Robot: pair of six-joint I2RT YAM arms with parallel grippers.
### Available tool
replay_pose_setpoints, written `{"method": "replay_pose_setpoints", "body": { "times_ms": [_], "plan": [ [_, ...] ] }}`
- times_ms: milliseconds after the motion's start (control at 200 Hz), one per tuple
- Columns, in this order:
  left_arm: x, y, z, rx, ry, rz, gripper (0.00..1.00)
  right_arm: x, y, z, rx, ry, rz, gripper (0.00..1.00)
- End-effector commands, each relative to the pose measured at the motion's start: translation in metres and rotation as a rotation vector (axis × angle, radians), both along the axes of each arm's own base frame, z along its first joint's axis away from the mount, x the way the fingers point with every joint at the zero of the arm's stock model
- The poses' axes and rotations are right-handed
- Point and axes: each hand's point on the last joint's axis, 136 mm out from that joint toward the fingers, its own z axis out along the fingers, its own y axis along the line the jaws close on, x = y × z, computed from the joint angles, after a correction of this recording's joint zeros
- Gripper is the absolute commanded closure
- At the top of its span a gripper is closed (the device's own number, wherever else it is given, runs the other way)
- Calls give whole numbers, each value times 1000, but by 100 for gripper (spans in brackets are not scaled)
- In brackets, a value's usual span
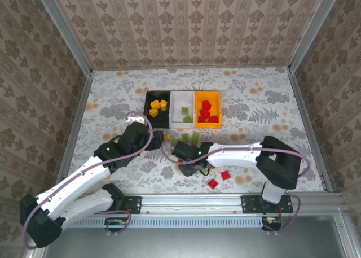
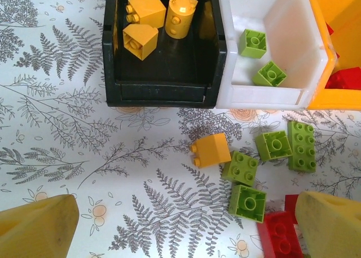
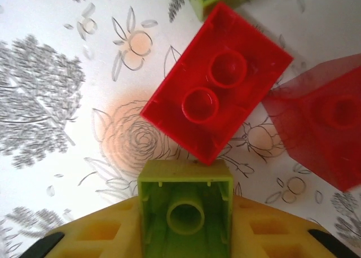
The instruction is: Sort the legos into containers by color
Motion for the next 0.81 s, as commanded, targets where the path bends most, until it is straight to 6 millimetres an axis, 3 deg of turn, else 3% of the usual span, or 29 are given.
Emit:
{"method": "replay_pose_setpoints", "body": {
  "times_ms": [0,125,310,460,585,675,800],
  "plan": [
    [-2,2,-4,-15,11,9,0,7,1,52,98,-85,15,67],
    [-2,1,-7,-21,18,10,0,35,0,91,204,-117,-45,67],
    [-4,-1,-15,-36,35,11,0,117,3,121,294,-143,-201,67],
    [-5,-4,-19,-41,50,4,0,183,6,109,256,-143,-322,68],
    [-6,-10,-22,-45,67,-15,0,222,6,92,207,-145,-392,67],
    [-7,-15,-22,-41,74,-38,0,236,0,81,147,-144,-426,64],
    [-8,-21,-19,-26,76,-74,0,252,-2,83,151,-154,-460,52]
  ]
}}
